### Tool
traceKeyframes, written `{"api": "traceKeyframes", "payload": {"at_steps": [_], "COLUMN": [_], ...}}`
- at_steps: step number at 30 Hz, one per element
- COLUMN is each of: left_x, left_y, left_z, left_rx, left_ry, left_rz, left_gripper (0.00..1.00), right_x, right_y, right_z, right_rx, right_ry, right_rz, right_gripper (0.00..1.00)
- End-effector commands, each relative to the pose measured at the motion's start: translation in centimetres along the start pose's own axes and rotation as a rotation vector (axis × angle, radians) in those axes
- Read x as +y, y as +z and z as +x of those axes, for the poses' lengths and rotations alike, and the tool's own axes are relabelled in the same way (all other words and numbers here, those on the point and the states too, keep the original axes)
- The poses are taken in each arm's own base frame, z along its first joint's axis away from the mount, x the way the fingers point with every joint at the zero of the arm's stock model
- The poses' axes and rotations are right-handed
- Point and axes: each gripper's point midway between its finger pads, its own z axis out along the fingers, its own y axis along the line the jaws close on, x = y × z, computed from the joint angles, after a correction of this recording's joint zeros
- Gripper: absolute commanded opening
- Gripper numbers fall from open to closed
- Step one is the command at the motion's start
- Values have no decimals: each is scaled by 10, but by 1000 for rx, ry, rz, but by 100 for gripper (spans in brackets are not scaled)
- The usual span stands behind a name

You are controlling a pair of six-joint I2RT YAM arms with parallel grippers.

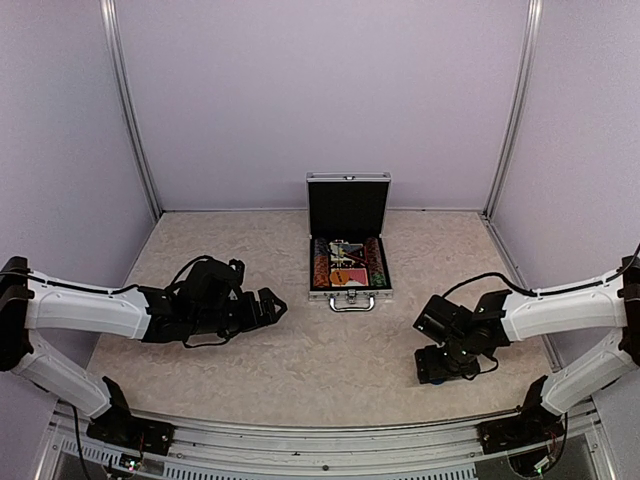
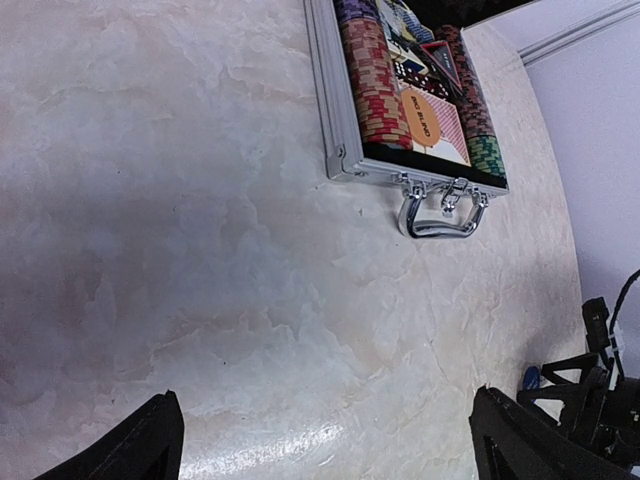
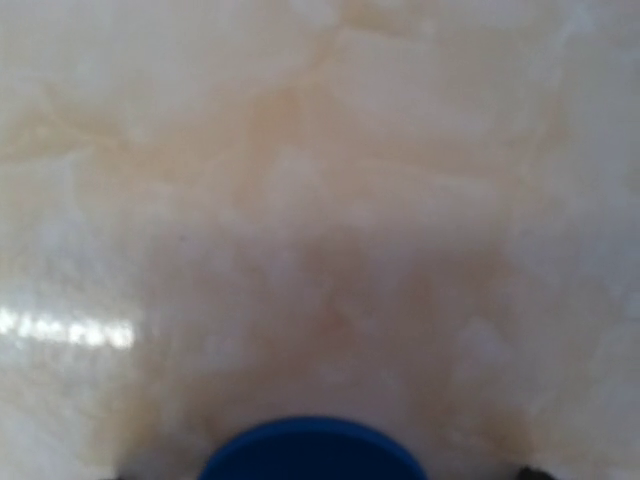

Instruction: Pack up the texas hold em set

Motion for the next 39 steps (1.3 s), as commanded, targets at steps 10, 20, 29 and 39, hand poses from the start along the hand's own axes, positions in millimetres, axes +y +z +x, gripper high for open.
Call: {"api": "traceKeyframes", "payload": {"at_steps": [10, 20, 29, 39], "left_x": [-8, -5, -6, -2], "left_y": [1, 2, 3, -1], "left_z": [-7, -7, -6, -4], "left_rx": [-20, -19, -15, -13], "left_ry": [12, 6, 5, 2], "left_rz": [26, 28, 31, 22], "left_gripper": [99, 99, 99, 99], "right_x": [7, 27, 64, 102], "right_y": [8, -12, -47, -60], "right_z": [16, -8, -75, -199], "right_rx": [37, -31, -178, -324], "right_ry": [-9, -22, -100, -160], "right_rz": [-12, -31, -20, -54], "right_gripper": [58, 51, 51, 53]}}
